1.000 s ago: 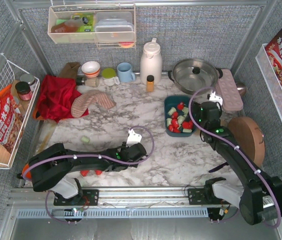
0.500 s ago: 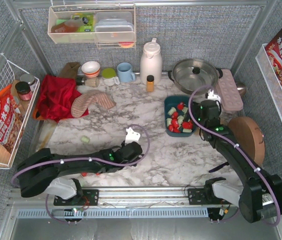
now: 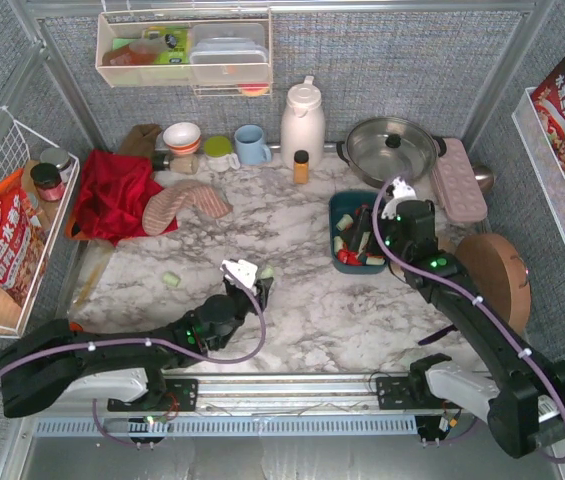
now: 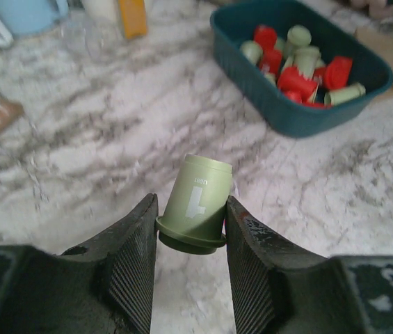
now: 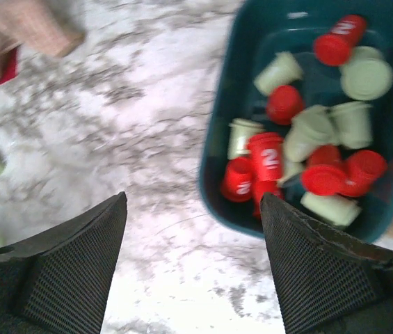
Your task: Mix the coffee capsules in the storage basket
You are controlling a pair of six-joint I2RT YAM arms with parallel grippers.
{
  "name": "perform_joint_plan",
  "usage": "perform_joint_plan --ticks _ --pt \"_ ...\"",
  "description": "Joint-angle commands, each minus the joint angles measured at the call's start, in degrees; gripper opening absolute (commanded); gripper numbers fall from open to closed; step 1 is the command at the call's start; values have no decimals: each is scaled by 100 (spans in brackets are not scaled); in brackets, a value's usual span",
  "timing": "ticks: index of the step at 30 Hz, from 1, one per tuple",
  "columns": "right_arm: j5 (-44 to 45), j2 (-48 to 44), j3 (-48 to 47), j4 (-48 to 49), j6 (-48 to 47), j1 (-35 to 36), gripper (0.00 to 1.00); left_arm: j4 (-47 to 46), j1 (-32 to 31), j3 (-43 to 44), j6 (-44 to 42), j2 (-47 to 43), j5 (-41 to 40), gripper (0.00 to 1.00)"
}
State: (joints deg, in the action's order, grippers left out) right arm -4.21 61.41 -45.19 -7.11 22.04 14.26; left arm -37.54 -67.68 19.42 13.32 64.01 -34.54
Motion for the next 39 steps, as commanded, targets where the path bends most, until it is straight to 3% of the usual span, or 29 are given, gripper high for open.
perform_joint_plan --ticks 1,7,14,30,39 --pt "-737 -260 44 305 -116 399 81 -2755 17 -146 -1487 401 -10 39" --pt "-884 -536 27 423 -539 1181 80 -3648 18 175 -1872 1284 693 39" --pt "-1214 -694 176 798 -482 1524 78 -5864 18 -127 -2302 2195 1304 39" --pt "-1325 -294 142 1206 -240 2116 74 -5782 8 106 -2023 2475 1696 40" --pt "-1363 -167 90 1151 -228 2229 55 -5787 0 115 -2013 2499 1778 41"
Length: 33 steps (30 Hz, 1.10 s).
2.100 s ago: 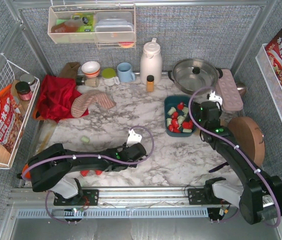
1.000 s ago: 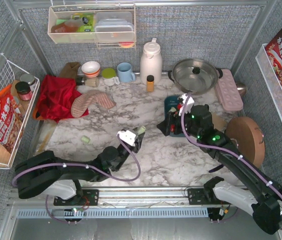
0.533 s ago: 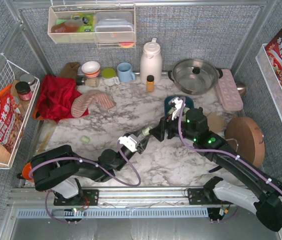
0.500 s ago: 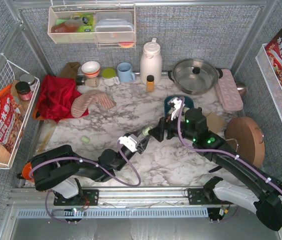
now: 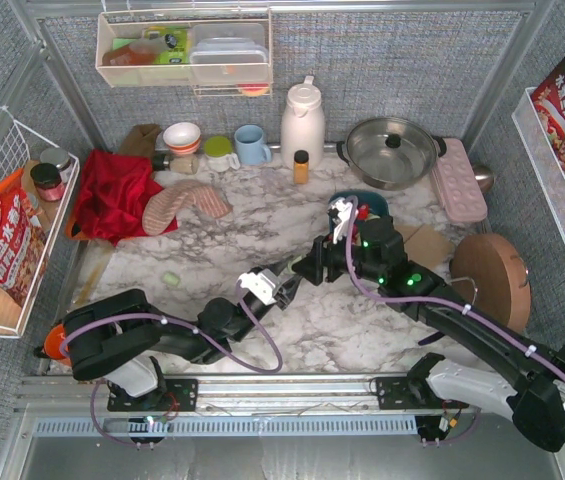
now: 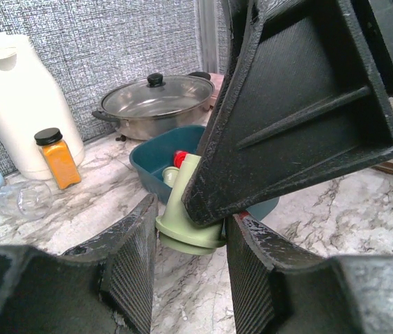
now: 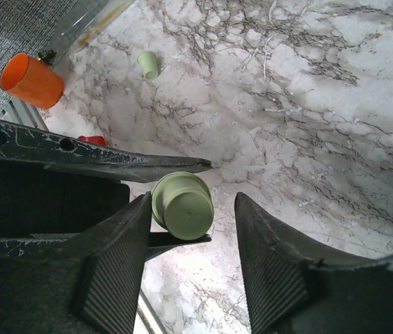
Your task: Mix the coffee capsules in the storage basket
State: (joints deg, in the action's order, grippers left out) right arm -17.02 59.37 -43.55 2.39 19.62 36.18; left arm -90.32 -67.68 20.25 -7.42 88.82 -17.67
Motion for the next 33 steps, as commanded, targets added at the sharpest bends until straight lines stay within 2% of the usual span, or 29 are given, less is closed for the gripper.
perform_joint_plan --ticks 1,12,20,22,23,24,25,29,33 --pt "-77 51 -77 181 22 45 53 -504 -10 26 57 18 93 41" --pt "-248 367 -285 -15 243 105 31 -512 -17 -19 6 24 86 43" --pt "-197 412 -346 -178 271 113 15 -504 -30 -52 -74 -37 53 52" --pt "-132 418 -363 -222 271 111 12 -503 -29 -64 -97 -48 51 59" --pt "-83 417 -365 -237 271 116 10 -505 -26 -73 -101 -63 56 71" --pt "9 415 -376 -278 271 111 8 -504 -26 -86 -106 -80 66 89" --pt "107 423 -395 -334 266 113 5 -504 -26 -102 -110 -102 82 98" --pt "714 435 -492 -641 145 111 0 -491 -35 -229 -110 -288 52 99" --pt "2199 484 -701 -1259 -103 101 0 -384 -45 -417 -79 -574 -174 99"
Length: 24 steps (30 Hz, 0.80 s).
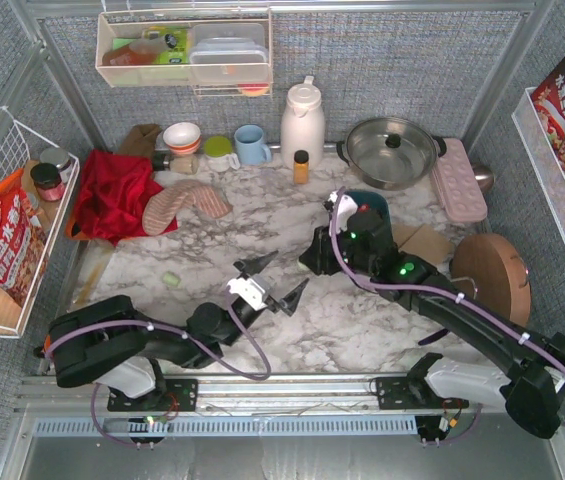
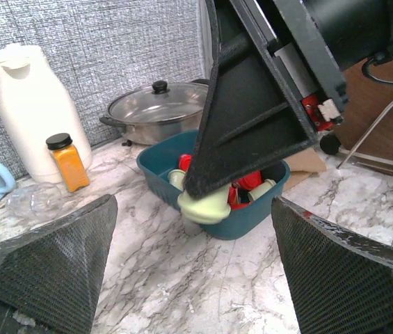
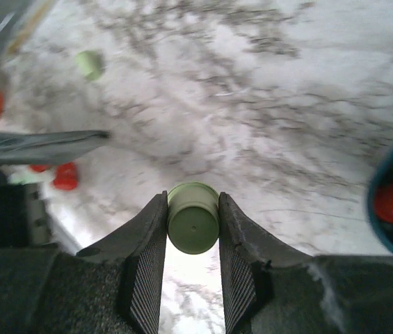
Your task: Mix the coffee capsules in the storage basket
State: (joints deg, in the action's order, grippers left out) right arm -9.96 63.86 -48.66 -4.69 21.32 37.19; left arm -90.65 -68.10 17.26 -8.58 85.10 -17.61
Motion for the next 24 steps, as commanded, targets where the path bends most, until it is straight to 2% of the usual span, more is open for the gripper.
perform_joint_plan --ticks 1,6,7,9,11,14,20,21,24 --pt "1964 69 -222 -659 -360 -1 0 -293 -2 -163 62 -272 -309 99" --pt "4030 339 -187 -609 -790 -57 0 -14 -9 -397 400 -528 -1330 99" --pt "4273 424 -156 -492 -892 -81 0 98 -9 -414 489 -582 -1549 99" --pt "4579 634 -99 -233 -1075 -171 8 463 -7 -413 686 -679 -1988 99" --pt "4772 894 -98 -12 -1172 -296 9 918 -2 -363 849 -781 -2362 99" --pt "4823 1352 -162 260 -1156 -537 9 1595 -3 -282 1066 -921 -2837 99" --pt "4310 2022 -292 1340 -1059 -1113 9 2104 -2 -405 1372 -1132 -3398 99" --pt "4166 2123 -363 1439 -1039 -1198 11 2224 -5 -429 1423 -1199 -3433 99" --pt "3870 2394 -670 1377 -1009 -1375 33 2758 -3 -464 1644 -1482 -3513 99"
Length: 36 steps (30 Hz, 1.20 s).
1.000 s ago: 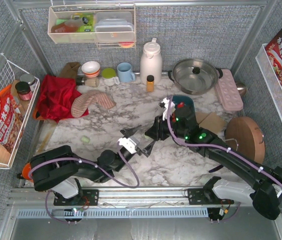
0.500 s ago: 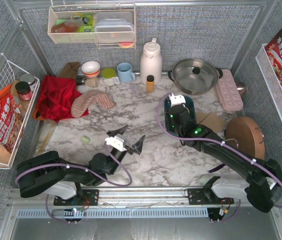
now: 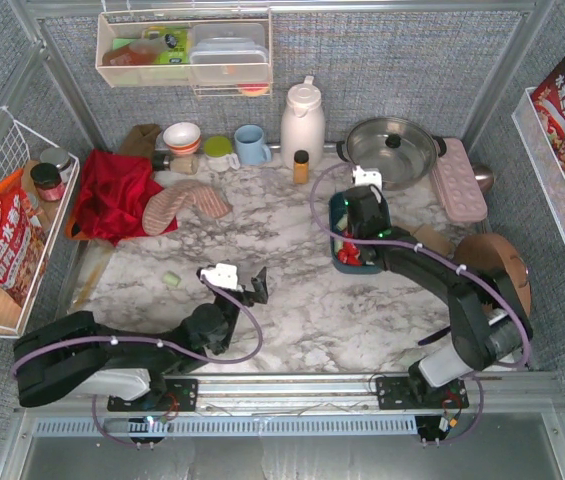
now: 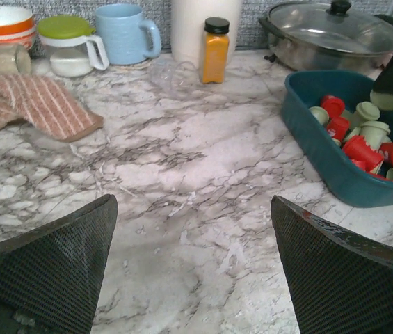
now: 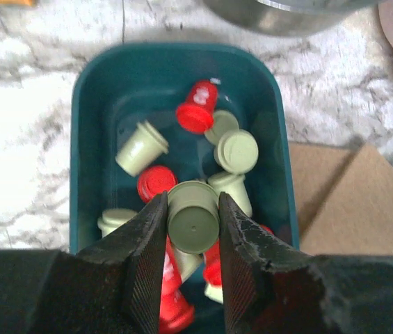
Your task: Mix the coffee capsules in the storage basket
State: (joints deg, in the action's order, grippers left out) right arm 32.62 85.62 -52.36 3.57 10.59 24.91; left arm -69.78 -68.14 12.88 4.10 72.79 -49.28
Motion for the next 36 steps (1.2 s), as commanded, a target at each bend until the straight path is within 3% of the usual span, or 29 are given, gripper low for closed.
perform_joint_plan --ticks 1,4,9,16,20,26,30,33,36 --pt "-486 252 -379 519 47 -186 42 891 -3 -23 479 -364 -377 99" --pt "-717 169 -429 424 17 -201 65 1640 9 -1 911 -684 -530 99" --pt "-851 -386 -123 125 206 -195 82 2570 42 24 1676 -1100 -726 99" --pt "-1289 -1272 356 -574 226 -191 82 3950 97 368 2735 -1361 -808 99" --pt "-1441 -1806 628 -764 362 -176 82 5407 98 703 3784 -1413 -982 99" --pt "-1844 -2449 975 -720 711 -170 83 8663 103 1440 6497 -1559 -1015 99" --pt "-1975 -2601 1136 -631 804 -170 82 10660 108 1795 8392 -1602 -624 99" --pt "-1949 -2608 1240 -580 872 -168 82 11808 103 1900 9704 -1654 -214 99" --pt "-2066 -2578 1314 -568 947 -166 82 12319 116 1832 10236 -1713 107 99"
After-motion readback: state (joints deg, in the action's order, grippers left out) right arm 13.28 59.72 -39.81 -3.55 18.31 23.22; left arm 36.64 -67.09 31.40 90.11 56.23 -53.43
